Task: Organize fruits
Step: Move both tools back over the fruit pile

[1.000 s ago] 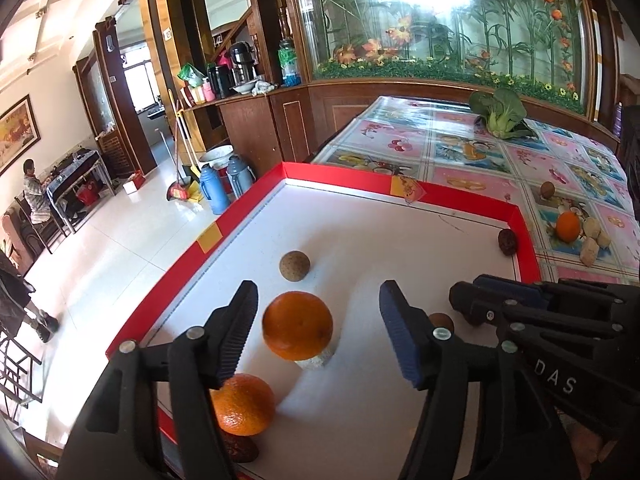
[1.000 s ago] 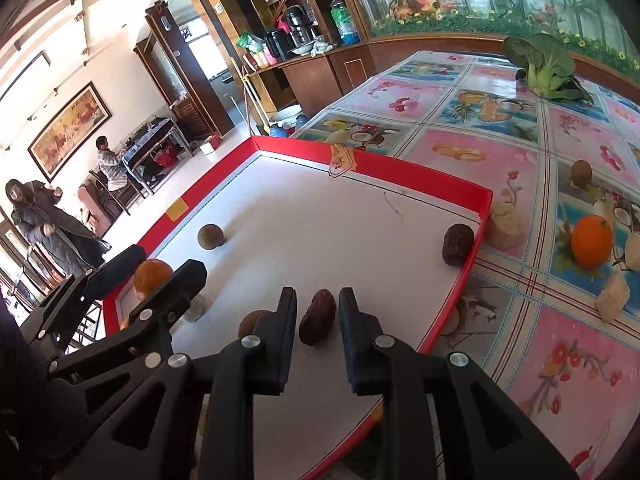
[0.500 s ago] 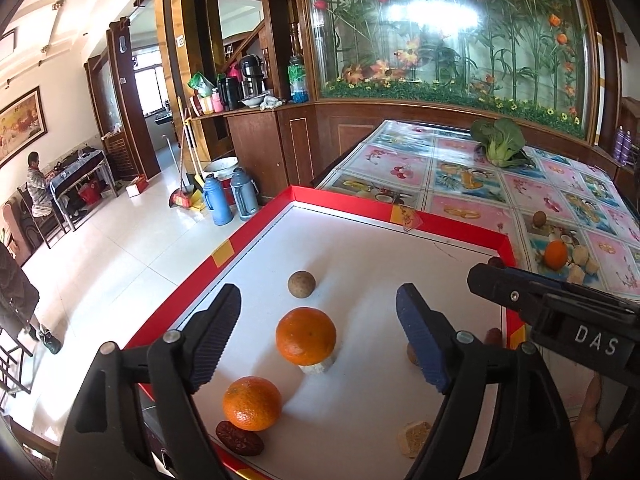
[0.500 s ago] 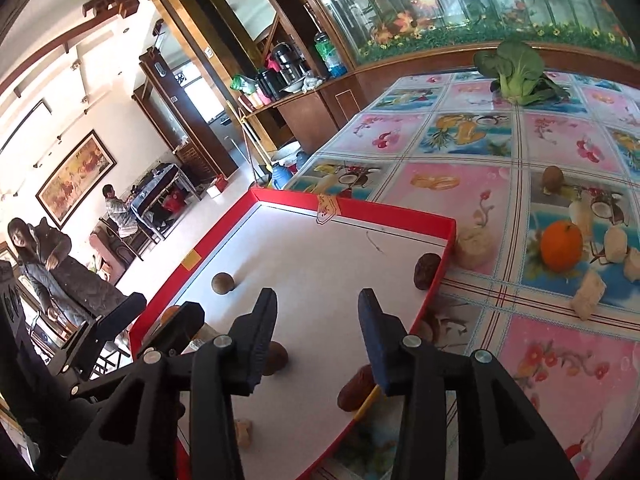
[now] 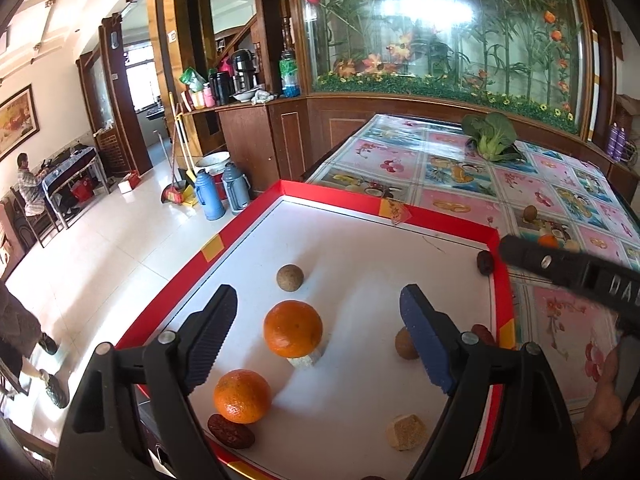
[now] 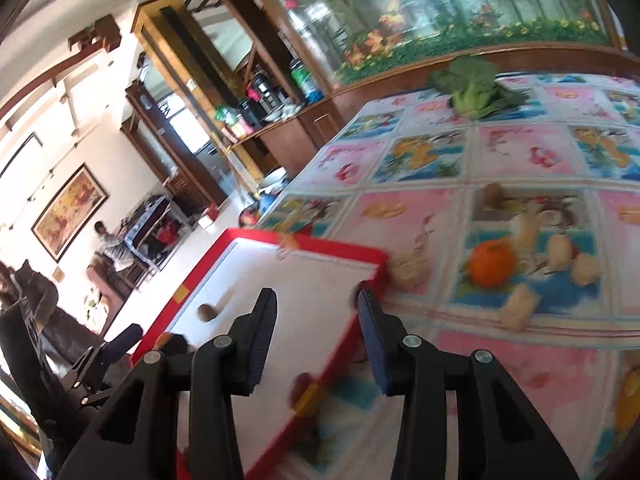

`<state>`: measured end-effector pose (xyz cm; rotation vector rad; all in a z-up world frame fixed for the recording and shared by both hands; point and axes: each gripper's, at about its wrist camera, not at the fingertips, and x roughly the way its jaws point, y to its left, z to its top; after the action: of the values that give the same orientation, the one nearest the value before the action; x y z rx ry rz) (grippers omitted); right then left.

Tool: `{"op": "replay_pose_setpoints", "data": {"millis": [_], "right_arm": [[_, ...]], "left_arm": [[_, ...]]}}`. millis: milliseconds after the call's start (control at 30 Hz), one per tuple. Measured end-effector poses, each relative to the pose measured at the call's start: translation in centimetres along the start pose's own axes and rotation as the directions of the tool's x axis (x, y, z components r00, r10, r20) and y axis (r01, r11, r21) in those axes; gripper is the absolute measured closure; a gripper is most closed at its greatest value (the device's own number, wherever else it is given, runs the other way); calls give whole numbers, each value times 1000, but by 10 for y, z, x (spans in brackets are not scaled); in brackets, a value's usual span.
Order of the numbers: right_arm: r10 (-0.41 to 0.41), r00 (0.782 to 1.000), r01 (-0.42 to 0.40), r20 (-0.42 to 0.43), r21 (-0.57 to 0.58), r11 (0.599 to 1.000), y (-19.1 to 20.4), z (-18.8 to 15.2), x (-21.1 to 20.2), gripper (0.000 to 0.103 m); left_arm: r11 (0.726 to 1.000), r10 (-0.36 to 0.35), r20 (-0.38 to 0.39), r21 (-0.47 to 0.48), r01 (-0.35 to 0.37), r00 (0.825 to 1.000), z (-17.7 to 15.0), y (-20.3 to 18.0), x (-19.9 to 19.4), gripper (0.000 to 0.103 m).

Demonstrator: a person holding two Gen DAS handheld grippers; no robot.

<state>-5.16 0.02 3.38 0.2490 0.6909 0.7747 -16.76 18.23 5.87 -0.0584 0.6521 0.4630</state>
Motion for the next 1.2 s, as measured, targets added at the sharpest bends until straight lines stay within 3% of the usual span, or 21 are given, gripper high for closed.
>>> {"op": "replay_pose_setpoints", "data": {"millis": [167, 400, 567, 733, 900, 1200], "right_arm": [[-120, 991, 119, 57, 17, 993, -44, 9, -32, 58], [-255, 965, 254, 57, 12, 967, -107, 19, -58, 58], [-285, 959, 285, 9, -17, 958, -126, 21, -54, 58], [-267, 964, 264, -20, -74, 962, -117, 20, -43, 58], [-273, 959, 263, -78, -118, 957, -115, 19, -25, 58], [-286, 950, 273, -127, -113, 956, -126, 27, -10, 61]], "left_arm": [[999, -25, 7, 36, 25, 1000, 4, -12, -4, 18], [989, -106, -5, 108, 106, 994, 8, -47, -12, 18], [962, -208, -35, 174, 211, 978, 11, -87, -16, 18], [922, -301, -96, 224, 315, 949, 17, -131, -8, 18], [896, -327, -144, 267, 354, 934, 20, -168, 11, 18], [872, -354, -231, 270, 409, 907, 14, -191, 35, 18]]}}
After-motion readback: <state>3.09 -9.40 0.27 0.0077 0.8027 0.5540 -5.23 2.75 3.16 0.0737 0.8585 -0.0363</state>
